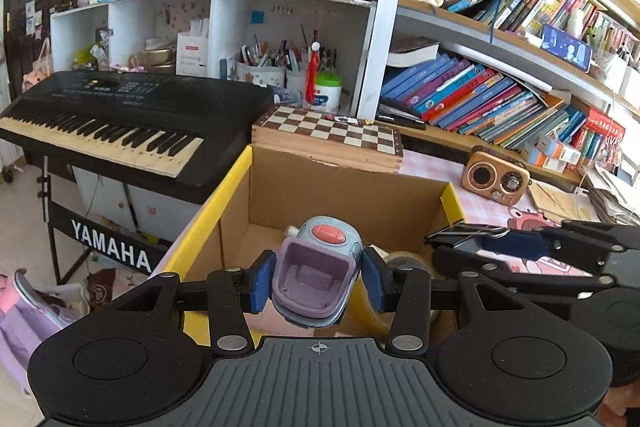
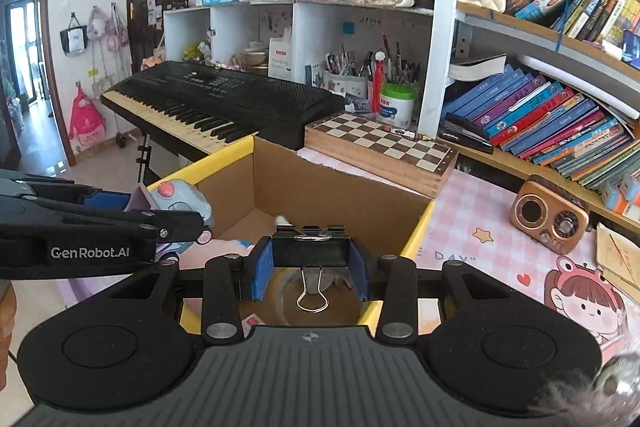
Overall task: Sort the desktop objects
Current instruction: 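Lower the toy car and binder clip into the yellow box with both grippers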
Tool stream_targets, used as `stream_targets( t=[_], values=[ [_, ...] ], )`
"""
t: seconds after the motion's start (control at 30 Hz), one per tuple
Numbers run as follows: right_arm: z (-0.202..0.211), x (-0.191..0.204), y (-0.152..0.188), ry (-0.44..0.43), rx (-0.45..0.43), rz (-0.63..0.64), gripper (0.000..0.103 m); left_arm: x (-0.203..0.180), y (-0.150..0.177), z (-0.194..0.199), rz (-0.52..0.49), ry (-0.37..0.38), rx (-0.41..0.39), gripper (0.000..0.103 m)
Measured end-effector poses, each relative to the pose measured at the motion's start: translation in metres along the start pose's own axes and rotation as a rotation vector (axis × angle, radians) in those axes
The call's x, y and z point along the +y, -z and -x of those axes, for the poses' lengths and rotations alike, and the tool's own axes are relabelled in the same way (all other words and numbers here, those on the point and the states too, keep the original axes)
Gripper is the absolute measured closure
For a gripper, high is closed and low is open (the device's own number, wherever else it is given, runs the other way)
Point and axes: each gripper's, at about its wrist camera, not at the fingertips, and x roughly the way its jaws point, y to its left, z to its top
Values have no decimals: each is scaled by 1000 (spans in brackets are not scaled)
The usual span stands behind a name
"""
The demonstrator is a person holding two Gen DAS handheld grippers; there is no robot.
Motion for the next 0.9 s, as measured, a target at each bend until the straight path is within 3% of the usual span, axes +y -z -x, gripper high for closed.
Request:
stream_targets(
  t=[0.23,0.47,0.73,0.9],
  values=[
    [-37,-3,2,-21,86,76,65,7,2,-26,1,-23,76,58],
    [-70,5,6,-95,219,255,65,6,6,-52,-54,-35,176,58],
    [-99,10,3,-146,299,400,65,-1,3,-66,-123,-30,219,60],
    [-113,6,3,-159,328,420,65,-3,2,-73,-133,-27,231,60]
  ],
)
